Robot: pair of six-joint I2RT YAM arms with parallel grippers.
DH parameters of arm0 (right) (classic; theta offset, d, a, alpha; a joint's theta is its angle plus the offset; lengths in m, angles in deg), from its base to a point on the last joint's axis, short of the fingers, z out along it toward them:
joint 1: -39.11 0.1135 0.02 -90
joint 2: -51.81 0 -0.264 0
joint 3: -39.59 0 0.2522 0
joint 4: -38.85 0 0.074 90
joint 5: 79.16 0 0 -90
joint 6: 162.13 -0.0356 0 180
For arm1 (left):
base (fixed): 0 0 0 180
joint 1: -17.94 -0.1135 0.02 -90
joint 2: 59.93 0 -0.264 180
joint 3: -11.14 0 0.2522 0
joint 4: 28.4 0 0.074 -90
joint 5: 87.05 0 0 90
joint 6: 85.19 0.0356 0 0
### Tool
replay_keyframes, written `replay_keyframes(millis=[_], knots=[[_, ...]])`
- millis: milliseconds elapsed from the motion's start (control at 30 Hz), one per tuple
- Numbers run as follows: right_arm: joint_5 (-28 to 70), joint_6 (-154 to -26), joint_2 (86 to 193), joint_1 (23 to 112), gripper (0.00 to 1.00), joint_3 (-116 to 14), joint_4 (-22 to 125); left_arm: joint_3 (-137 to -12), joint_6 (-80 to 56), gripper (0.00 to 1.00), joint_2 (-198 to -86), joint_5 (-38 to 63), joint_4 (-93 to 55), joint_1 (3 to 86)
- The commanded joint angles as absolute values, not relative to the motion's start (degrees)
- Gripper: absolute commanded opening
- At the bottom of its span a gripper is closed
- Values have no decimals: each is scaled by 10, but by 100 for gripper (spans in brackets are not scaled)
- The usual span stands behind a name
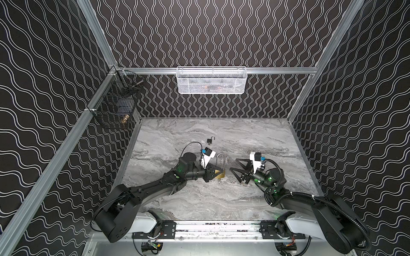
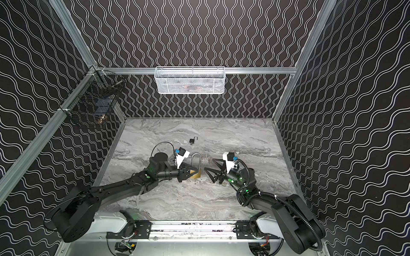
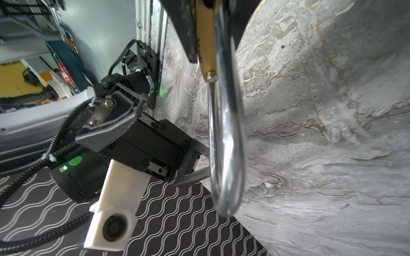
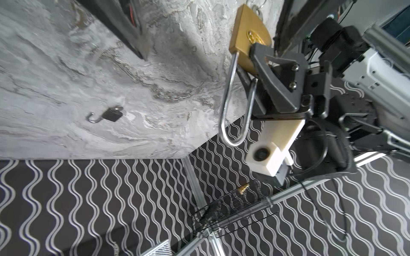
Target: Unlock with the key
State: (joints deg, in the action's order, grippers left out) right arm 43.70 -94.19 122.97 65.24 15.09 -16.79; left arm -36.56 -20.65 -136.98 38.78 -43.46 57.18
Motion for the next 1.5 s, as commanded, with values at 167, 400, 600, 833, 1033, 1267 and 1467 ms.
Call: replay_keyframes(millis=[167, 400, 600, 833, 1033, 1267, 1467], knots=[[498, -980, 1272, 653, 81, 137, -250, -372, -203, 0, -1407, 456, -529, 588], [490, -966, 1266, 652, 57, 127, -211, -387, -195, 0, -1444, 447, -537, 621], [502, -975, 1272, 653, 23, 128, -230, -391, -196, 0, -1457, 445, -543, 628], [494, -971, 1264, 652, 0, 132, -226, -392, -188, 0, -1458, 444, -533, 629], [472, -972, 1258, 652, 0, 136, -218, -385, -195, 4, -1466, 452, -551, 631], [427, -968, 1239, 646, 0, 138, -181, -388, -177, 25, -1468, 449, -526, 640], [401, -962, 1224, 644, 0, 143, -164, -387, -168, 29, -1473, 445, -516, 647]])
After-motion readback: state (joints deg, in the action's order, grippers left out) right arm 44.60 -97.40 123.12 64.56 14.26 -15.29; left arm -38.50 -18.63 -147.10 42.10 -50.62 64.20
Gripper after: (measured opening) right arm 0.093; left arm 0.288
